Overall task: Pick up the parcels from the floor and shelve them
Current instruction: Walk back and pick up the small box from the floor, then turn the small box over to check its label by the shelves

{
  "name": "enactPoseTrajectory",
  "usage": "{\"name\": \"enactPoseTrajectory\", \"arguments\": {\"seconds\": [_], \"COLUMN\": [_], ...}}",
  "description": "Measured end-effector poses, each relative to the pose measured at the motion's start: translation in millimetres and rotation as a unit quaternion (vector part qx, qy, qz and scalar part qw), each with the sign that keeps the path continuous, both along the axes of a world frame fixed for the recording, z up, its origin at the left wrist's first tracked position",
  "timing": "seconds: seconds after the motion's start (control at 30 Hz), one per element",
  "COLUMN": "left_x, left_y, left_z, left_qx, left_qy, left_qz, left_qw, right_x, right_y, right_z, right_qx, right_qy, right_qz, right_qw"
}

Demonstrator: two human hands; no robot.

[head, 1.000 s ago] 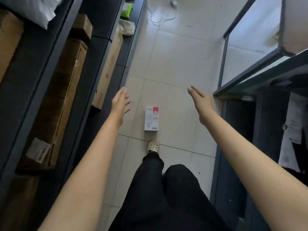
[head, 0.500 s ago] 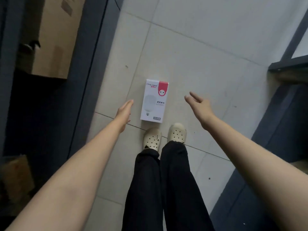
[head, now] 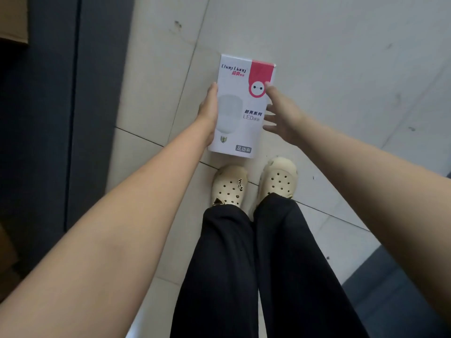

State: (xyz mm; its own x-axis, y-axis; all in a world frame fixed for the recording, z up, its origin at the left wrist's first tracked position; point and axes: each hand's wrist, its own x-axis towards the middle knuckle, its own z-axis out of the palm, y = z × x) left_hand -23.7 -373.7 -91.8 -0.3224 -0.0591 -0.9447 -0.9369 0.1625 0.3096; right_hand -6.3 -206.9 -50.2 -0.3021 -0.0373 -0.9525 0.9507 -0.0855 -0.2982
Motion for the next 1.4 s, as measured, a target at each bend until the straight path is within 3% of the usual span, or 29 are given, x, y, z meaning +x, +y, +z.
{"name": "enactPoseTrajectory", "arguments": {"seconds": [0.2, 0.4, 0.77, 0.87, 0.97, 1.07, 1.2, 1.4], "left_x": [-15, -53, -109, -89, -66, -37, 20, 110], "left_y": [13, 26, 46, 35, 7, -31, -71, -113], "left_z": [69, 147, 519, 620, 668, 706, 781, 855], "left_qx": [-0.032, -0.038, 0.016, 0.028, 0.055, 0.112, 0.144, 0.121], "left_qy": [0.038, 0.093, 0.239, 0.312, 0.326, 0.305, 0.344, 0.396], "left_qz": [0.005, 0.036, 0.047, 0.026, 0.039, 0.054, 0.082, 0.195], "left_qw": [0.999, 0.994, 0.97, 0.949, 0.943, 0.944, 0.924, 0.889], "right_x": [-20, -66, -115, -91, -57, -24, 14, 49], "right_y": [12, 23, 30, 21, 6, -11, -42, -91], "right_z": [44, 152, 506, 587, 651, 697, 740, 771], "right_qx": [0.017, 0.049, 0.098, 0.056, -0.002, -0.012, 0.011, -0.013], "right_qy": [0.012, 0.075, 0.189, 0.225, 0.276, 0.336, 0.444, 0.574], "right_qz": [0.015, 0.009, -0.027, -0.017, 0.023, 0.098, 0.165, 0.302], "right_qw": [1.0, 0.996, 0.977, 0.972, 0.961, 0.937, 0.881, 0.761]}}
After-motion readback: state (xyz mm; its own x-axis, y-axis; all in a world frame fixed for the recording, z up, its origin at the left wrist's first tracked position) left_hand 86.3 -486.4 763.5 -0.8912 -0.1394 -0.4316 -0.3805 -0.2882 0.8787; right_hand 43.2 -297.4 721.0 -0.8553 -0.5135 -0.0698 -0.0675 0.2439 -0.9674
